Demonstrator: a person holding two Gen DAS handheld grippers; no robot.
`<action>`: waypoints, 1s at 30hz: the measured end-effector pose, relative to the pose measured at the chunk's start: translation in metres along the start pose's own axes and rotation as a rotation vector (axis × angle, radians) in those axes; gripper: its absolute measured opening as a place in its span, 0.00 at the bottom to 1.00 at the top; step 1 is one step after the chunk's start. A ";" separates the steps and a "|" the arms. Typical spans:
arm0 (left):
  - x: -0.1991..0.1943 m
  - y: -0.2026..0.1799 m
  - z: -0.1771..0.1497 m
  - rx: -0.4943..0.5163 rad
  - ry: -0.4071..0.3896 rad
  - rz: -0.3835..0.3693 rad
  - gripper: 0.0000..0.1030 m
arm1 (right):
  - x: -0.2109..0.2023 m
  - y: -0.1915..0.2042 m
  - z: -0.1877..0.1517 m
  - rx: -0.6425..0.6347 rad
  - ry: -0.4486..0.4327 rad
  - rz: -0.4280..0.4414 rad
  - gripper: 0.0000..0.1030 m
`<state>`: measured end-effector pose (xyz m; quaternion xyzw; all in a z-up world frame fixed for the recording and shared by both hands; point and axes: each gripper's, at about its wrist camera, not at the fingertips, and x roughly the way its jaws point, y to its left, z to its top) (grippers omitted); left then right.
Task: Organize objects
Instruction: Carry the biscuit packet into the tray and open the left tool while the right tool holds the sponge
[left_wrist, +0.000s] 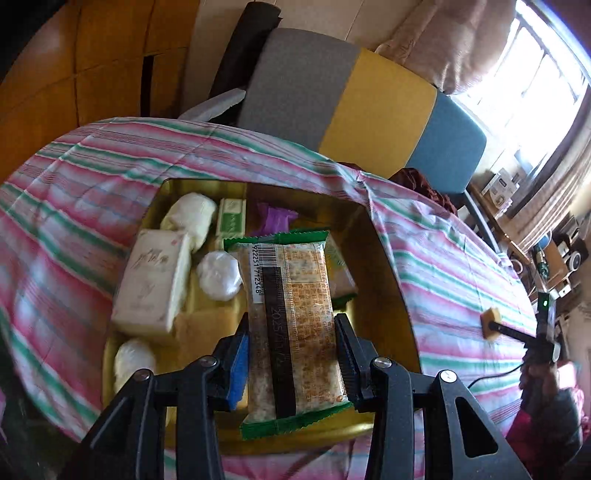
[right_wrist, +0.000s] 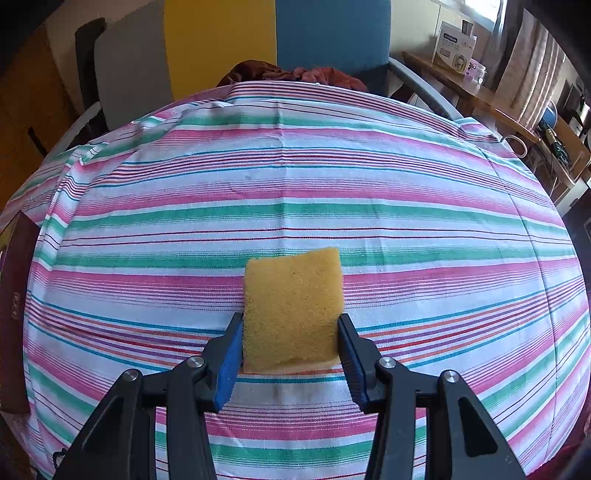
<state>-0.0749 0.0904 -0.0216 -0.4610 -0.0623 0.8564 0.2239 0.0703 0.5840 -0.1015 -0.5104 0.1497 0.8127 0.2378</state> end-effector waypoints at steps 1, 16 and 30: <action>0.006 -0.004 0.007 -0.002 0.008 -0.009 0.41 | 0.000 0.000 0.000 -0.001 0.000 -0.001 0.47; 0.120 -0.018 0.067 -0.024 0.138 0.047 0.42 | 0.001 0.003 0.000 -0.007 0.000 -0.009 0.47; 0.078 -0.026 0.054 0.077 0.027 0.105 0.55 | 0.003 0.005 0.000 -0.035 -0.001 -0.030 0.47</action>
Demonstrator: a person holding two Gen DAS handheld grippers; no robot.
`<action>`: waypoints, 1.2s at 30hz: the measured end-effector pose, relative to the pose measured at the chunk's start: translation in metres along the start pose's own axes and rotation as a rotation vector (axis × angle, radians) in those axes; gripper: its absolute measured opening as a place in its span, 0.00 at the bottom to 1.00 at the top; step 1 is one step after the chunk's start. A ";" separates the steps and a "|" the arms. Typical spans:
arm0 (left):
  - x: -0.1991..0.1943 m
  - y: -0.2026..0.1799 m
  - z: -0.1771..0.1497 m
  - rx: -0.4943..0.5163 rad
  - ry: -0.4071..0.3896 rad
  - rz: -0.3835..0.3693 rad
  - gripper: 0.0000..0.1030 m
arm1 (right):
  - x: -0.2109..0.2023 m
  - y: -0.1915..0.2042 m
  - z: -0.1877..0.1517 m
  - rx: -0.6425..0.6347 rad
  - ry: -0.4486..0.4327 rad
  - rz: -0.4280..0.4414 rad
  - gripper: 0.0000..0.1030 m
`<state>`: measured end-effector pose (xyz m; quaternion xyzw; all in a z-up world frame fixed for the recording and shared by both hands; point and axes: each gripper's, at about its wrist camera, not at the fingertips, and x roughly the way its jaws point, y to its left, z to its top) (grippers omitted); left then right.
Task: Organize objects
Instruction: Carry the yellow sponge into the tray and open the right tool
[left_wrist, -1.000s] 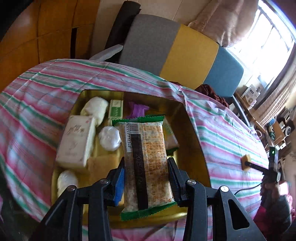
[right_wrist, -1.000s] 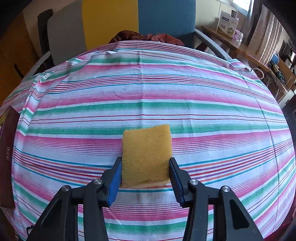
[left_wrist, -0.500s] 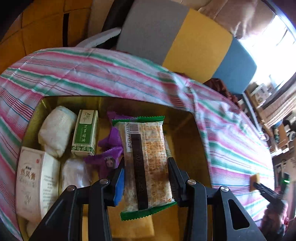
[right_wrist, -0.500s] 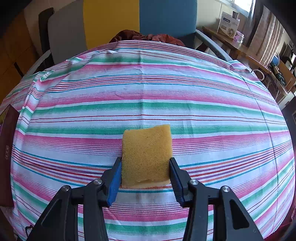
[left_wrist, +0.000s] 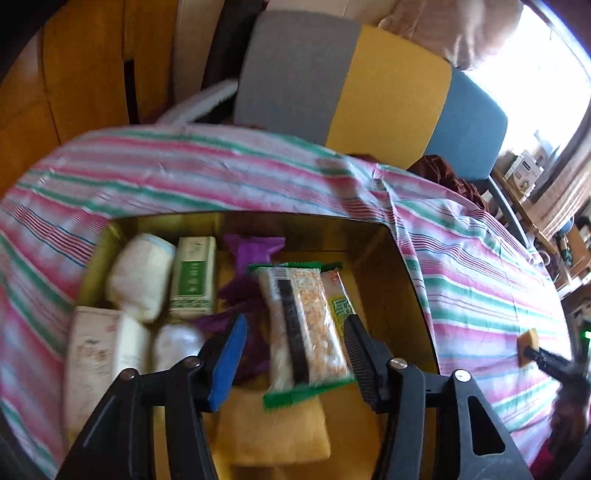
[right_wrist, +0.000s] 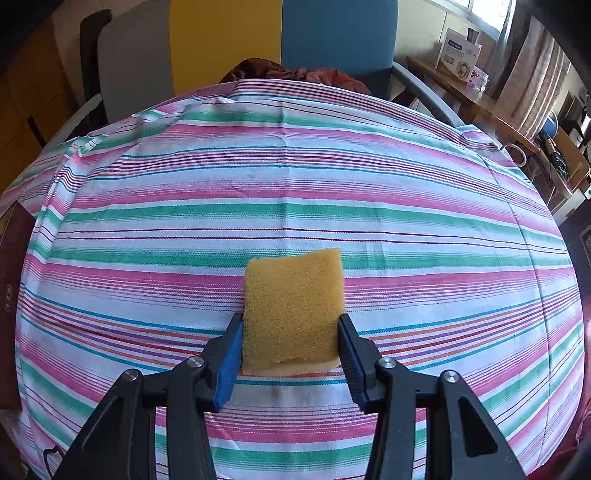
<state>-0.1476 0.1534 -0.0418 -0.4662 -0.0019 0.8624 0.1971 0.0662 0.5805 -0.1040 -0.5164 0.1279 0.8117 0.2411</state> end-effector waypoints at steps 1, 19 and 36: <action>-0.011 0.000 -0.005 0.014 -0.022 0.011 0.56 | 0.000 0.001 0.000 -0.003 0.002 -0.006 0.47; -0.099 0.031 -0.072 0.063 -0.160 0.096 0.60 | -0.105 0.186 -0.022 -0.295 -0.146 0.275 0.47; -0.114 0.075 -0.090 -0.048 -0.180 0.110 0.63 | -0.108 0.348 -0.076 -0.609 -0.031 0.402 0.47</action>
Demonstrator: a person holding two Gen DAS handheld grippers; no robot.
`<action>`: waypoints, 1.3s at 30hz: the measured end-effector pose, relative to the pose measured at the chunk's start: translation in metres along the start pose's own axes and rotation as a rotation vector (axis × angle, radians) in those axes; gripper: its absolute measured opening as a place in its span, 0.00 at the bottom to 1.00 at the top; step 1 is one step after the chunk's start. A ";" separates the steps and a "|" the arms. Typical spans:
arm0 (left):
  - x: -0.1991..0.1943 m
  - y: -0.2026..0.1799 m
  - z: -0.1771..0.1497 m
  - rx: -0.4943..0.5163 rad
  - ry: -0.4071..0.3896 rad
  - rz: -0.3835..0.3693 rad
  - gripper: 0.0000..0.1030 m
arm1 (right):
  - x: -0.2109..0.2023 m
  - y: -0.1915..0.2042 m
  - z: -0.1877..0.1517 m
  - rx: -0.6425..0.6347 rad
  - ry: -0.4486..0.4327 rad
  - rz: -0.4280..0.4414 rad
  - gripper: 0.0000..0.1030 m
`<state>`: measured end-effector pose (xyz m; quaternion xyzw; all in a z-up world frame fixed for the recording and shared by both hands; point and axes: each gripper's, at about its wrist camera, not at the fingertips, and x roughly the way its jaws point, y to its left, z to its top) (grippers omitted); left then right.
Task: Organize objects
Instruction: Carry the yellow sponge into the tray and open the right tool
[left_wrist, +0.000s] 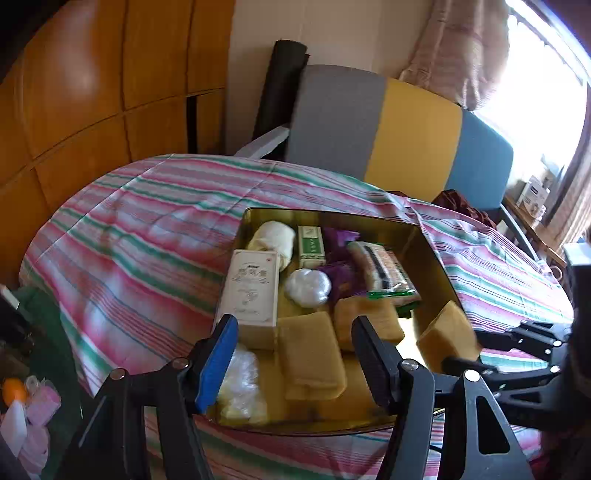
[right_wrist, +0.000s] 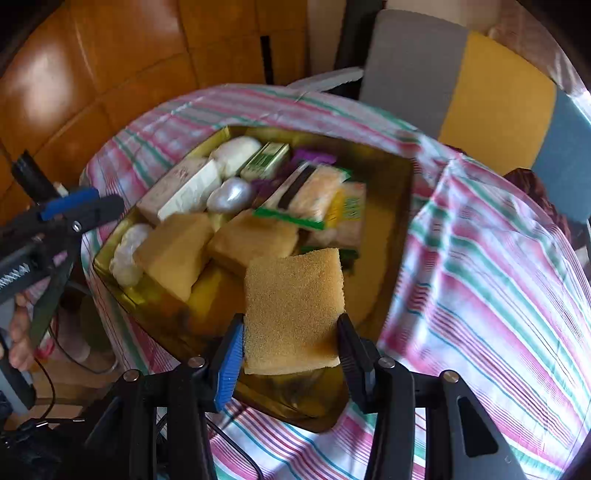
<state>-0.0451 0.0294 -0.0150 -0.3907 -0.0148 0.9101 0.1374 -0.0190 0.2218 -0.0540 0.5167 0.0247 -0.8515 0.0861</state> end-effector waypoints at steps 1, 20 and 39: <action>0.000 0.002 -0.001 -0.004 0.001 0.003 0.64 | 0.006 0.003 0.000 -0.006 0.015 -0.002 0.47; -0.002 0.002 -0.009 0.012 -0.007 0.035 0.80 | 0.029 0.012 -0.005 -0.008 0.052 -0.089 0.61; -0.017 -0.009 -0.015 0.033 -0.041 0.073 1.00 | -0.028 0.002 -0.023 0.252 -0.207 -0.180 0.70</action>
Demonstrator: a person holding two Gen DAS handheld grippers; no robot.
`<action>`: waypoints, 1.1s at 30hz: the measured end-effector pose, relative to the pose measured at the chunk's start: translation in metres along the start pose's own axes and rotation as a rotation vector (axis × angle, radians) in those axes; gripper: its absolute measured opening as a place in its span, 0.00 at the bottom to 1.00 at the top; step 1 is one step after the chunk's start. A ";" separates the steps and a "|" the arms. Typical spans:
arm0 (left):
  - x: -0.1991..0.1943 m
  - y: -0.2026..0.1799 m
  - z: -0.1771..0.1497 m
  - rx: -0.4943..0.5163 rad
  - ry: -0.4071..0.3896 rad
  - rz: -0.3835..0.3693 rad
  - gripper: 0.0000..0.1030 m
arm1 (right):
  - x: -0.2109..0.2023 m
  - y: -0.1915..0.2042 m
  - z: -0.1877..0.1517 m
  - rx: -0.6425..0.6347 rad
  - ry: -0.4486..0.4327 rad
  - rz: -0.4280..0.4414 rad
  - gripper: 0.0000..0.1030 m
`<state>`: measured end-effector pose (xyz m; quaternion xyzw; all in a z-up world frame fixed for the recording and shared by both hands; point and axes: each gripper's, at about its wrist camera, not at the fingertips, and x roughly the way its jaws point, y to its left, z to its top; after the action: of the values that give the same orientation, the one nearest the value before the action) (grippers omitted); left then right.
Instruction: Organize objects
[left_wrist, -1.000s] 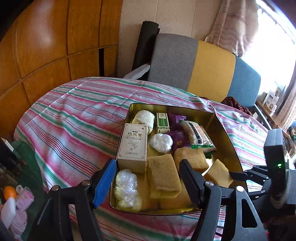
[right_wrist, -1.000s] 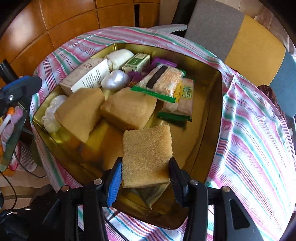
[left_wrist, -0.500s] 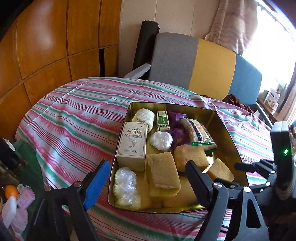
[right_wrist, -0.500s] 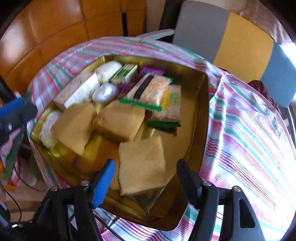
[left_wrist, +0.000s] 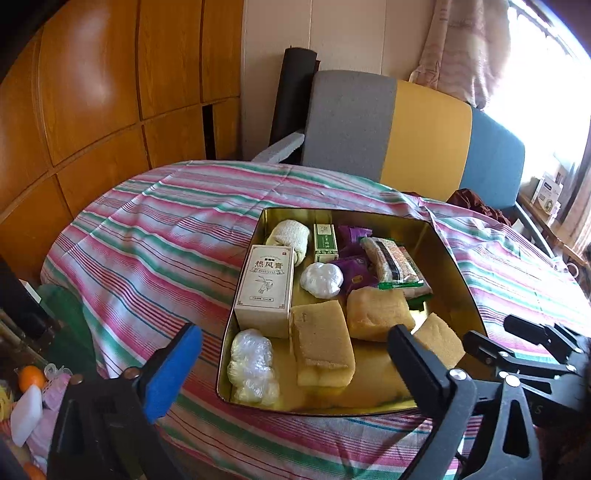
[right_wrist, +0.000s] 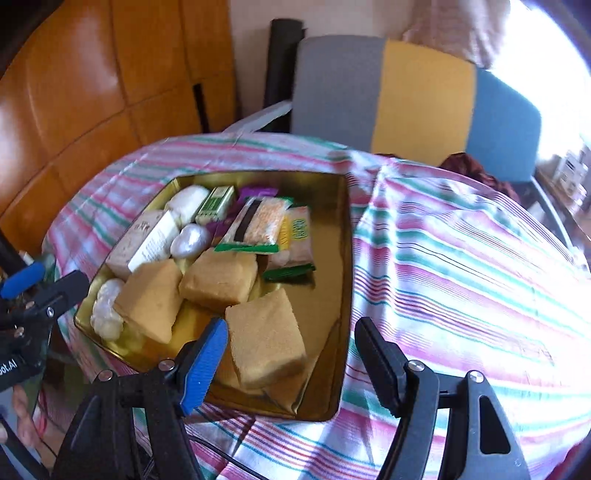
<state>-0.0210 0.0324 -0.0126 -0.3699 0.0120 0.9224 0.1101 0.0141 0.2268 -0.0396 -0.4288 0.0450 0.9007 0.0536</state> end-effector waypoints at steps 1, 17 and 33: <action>-0.003 -0.001 -0.001 0.001 -0.009 0.001 1.00 | -0.005 -0.001 -0.003 0.015 -0.015 -0.011 0.70; -0.034 -0.017 -0.018 0.041 -0.076 0.051 1.00 | -0.038 0.009 -0.022 0.065 -0.105 -0.098 0.70; -0.043 -0.012 -0.020 0.021 -0.117 0.070 1.00 | -0.033 0.023 -0.023 0.028 -0.080 -0.067 0.70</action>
<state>0.0248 0.0333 0.0029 -0.3134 0.0281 0.9456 0.0822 0.0490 0.1995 -0.0279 -0.3931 0.0412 0.9140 0.0917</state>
